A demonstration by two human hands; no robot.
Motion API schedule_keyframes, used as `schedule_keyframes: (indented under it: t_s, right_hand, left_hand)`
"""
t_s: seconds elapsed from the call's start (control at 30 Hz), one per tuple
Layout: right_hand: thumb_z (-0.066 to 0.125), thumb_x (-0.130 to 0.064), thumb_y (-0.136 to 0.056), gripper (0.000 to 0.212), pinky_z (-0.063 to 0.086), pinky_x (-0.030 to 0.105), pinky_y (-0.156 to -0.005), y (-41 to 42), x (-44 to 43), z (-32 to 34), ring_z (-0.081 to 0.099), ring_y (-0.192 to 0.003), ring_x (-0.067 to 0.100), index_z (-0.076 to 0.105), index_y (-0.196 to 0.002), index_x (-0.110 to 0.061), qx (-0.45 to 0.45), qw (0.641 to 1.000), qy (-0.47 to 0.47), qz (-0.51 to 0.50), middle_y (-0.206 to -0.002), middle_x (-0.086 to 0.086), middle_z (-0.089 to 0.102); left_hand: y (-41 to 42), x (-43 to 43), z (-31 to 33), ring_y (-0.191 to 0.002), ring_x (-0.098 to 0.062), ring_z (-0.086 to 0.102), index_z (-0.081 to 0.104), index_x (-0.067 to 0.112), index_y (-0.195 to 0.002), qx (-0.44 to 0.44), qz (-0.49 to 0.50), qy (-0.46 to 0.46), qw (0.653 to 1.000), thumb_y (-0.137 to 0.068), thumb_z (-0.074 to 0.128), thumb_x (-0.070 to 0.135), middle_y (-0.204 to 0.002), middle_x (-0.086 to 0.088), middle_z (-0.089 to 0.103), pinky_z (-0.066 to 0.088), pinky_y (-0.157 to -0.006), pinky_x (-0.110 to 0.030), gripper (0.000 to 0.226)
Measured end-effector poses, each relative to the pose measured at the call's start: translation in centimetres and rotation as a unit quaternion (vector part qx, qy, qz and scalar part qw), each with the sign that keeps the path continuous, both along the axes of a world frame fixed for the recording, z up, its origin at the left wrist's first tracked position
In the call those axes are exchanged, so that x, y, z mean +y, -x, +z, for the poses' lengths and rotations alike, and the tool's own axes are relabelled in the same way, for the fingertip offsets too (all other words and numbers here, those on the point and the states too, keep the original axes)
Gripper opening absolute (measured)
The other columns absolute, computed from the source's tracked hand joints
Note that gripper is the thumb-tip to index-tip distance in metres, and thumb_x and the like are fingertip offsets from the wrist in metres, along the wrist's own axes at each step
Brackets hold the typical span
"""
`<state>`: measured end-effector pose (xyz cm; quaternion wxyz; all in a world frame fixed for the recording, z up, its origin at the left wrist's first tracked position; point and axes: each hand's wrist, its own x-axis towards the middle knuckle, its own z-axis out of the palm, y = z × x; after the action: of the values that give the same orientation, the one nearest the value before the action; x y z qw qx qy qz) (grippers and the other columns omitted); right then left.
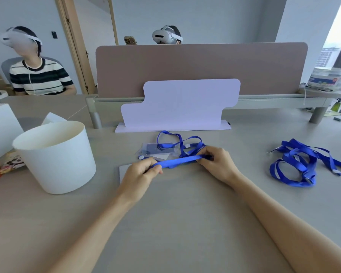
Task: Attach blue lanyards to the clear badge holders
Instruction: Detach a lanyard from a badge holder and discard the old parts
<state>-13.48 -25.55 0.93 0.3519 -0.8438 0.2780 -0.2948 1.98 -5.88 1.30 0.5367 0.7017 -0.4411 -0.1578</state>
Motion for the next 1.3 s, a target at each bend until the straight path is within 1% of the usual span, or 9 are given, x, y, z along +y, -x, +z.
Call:
schedule_keyframes:
  t_s: [0.23, 0.5, 0.7, 0.83, 0.93, 1.07, 1.17, 1.23, 1.3]
  right_hand:
    - [0.053, -0.013, -0.092, 0.016, 0.037, 0.028, -0.066, -1.5, -4.1, 0.8, 0.053, -0.078, 0.023, 0.069, -0.092, -0.015, 0.038, 0.995, -0.005, -0.095, -0.079, 0.001, 0.062]
    - [0.023, -0.046, -0.103, 0.053, 0.039, 0.024, -0.077, -1.4, -3.3, 6.2, 0.070, -0.088, 0.012, 0.068, -0.087, -0.022, -0.063, 0.965, -0.249, -0.059, -0.086, -0.002, 0.075]
    - [0.029, -0.008, -0.093, 0.029, 0.042, 0.029, -0.064, -0.9, -0.2, 6.9, 0.057, -0.057, 0.019, 0.057, -0.086, -0.011, -0.001, 0.985, -0.172, -0.012, -0.073, 0.004, 0.067]
    - [0.041, -0.009, -0.085, 0.020, 0.051, 0.035, -0.067, 0.6, 1.3, 0.9, 0.059, -0.076, 0.030, 0.060, -0.088, -0.005, 0.184, 0.981, 0.040, -0.049, -0.086, 0.007, 0.066]
    - [0.045, -0.011, -0.086, 0.017, 0.049, 0.037, -0.067, -0.3, 2.2, -0.4, 0.059, -0.084, 0.033, 0.061, -0.094, -0.008, 0.173, 0.972, 0.136, -0.086, -0.094, 0.006, 0.065]
    - [0.047, -0.011, -0.090, 0.013, 0.043, 0.038, -0.076, -4.4, 1.1, -0.1, 0.055, -0.097, 0.036, 0.058, -0.085, -0.006, 0.139, 0.981, 0.121, -0.056, -0.101, 0.016, 0.063]
    - [0.045, -0.015, -0.095, 0.019, 0.037, 0.034, -0.067, -5.5, 0.3, -0.1, 0.054, -0.081, 0.034, 0.051, -0.078, -0.007, 0.095, 0.991, 0.058, -0.072, -0.083, 0.014, 0.060]
    - [0.045, -0.012, -0.094, 0.013, 0.036, 0.032, -0.066, -4.4, 0.5, -0.3, 0.050, -0.078, 0.030, 0.055, -0.087, -0.007, 0.054, 0.994, 0.036, -0.087, -0.083, 0.007, 0.057]
    - [0.049, -0.009, -0.088, 0.027, 0.042, 0.033, -0.082, -2.7, 0.9, -0.8, 0.052, -0.098, 0.029, 0.056, -0.114, -0.009, 0.057, 0.995, 0.033, -0.078, -0.107, 0.007, 0.060]
  left_hand:
    - [-2.3, -0.2, -0.5, -0.042, -0.013, 0.026, 0.061, 0.020, -0.063, 0.042, 0.097, -0.040, 0.994, -0.088, 0.054, 0.027, -0.041, 0.010, 0.029, 0.019, -0.049, -0.028, 0.027]
    - [-2.7, -0.4, -0.7, -0.038, -0.012, 0.024, 0.060, 0.016, -0.072, 0.126, 0.160, -0.007, 0.979, -0.095, 0.049, 0.018, -0.044, 0.010, 0.027, 0.017, -0.045, -0.025, 0.026]
    - [-2.1, 0.0, -0.1, -0.036, -0.009, 0.023, 0.063, 0.015, -0.080, 0.143, 0.130, -0.003, 0.981, -0.097, 0.048, 0.022, -0.056, 0.003, 0.032, 0.019, -0.042, -0.019, 0.023]
    - [-1.0, 0.0, 0.5, -0.035, -0.007, 0.019, 0.063, 0.009, -0.091, 0.184, 0.077, -0.015, 0.980, -0.099, 0.047, 0.024, -0.057, 0.002, 0.034, 0.017, -0.037, -0.014, 0.023]
    - [-0.1, 0.0, 0.8, -0.038, -0.008, 0.020, 0.063, 0.012, -0.091, 0.222, 0.055, 0.000, 0.974, -0.099, 0.046, 0.025, -0.057, 0.002, 0.037, 0.013, -0.041, -0.015, 0.023]
    - [0.5, 0.1, 1.2, -0.042, -0.011, 0.019, 0.065, 0.014, -0.089, 0.266, 0.057, 0.019, 0.962, -0.097, 0.043, 0.027, -0.054, 0.002, 0.037, 0.012, -0.045, -0.020, 0.027]
    - [0.1, 0.3, 1.5, -0.042, -0.010, 0.022, 0.065, 0.011, -0.094, 0.285, 0.052, 0.023, 0.957, -0.097, 0.039, 0.026, -0.056, 0.001, 0.038, 0.013, -0.042, -0.018, 0.030]
    - [-0.5, 0.4, 1.5, -0.048, -0.012, 0.023, 0.066, 0.010, -0.096, 0.288, 0.039, 0.025, 0.957, -0.097, 0.038, 0.024, -0.060, 0.001, 0.038, 0.012, -0.047, -0.024, 0.032]
    - [-0.9, 0.4, 1.5, -0.051, -0.013, 0.023, 0.067, 0.008, -0.096, 0.282, 0.019, 0.051, 0.958, -0.097, 0.037, 0.020, -0.063, 0.000, 0.038, 0.013, -0.052, -0.030, 0.032]
